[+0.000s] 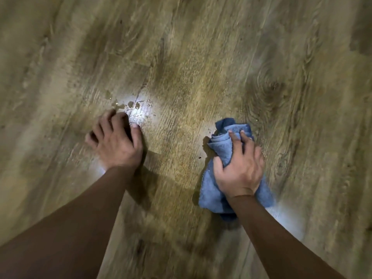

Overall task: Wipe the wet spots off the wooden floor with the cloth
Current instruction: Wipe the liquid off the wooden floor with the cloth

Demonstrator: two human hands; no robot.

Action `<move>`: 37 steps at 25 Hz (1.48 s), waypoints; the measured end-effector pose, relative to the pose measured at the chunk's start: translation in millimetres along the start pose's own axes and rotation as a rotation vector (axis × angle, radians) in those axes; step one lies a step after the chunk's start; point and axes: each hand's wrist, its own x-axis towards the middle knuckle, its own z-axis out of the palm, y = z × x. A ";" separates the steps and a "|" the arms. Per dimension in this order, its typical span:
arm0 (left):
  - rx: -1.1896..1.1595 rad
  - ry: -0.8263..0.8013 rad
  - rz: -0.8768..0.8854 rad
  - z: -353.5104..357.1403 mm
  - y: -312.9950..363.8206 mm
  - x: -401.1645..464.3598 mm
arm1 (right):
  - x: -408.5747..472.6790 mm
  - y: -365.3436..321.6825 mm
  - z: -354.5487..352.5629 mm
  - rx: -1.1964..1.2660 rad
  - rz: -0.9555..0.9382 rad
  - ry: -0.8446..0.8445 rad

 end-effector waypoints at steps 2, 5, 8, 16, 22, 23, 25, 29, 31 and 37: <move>0.037 0.016 0.018 7.1 -3.0 -0.4 | 0.6 3.9 -2.6 0.015 -0.016 0.003; 0.071 0.010 0.019 7.2 -3.6 1.7 | -23.2 -5.6 -4.6 -0.055 -0.266 -0.104; 0.058 -0.010 0.018 6.4 -3.1 -1.4 | -69.2 -27.5 0.1 -0.042 -0.553 -0.228; 0.055 -0.043 0.015 4.6 -4.5 0.6 | 16.8 -63.7 18.8 0.021 -0.525 -0.155; 0.052 -0.030 0.029 4.6 -3.0 0.9 | 164.9 -136.4 47.4 -0.039 -0.325 -0.050; 0.054 -0.021 0.036 5.0 -2.9 1.6 | 173.9 -140.4 49.8 -0.040 -0.311 -0.041; 0.060 -0.011 0.033 4.1 -4.6 2.8 | 173.1 -142.8 51.7 -0.061 -0.327 -0.034; 0.047 0.009 0.039 3.7 -3.9 0.3 | 128.5 -137.2 42.9 -0.028 -0.354 -0.045; 0.040 0.010 0.044 3.6 -6.2 0.6 | 78.9 -128.2 36.5 -0.031 -0.379 -0.101; 0.035 -0.005 0.032 5.2 -5.1 0.6 | -67.5 -87.6 15.3 -0.095 -0.465 -0.293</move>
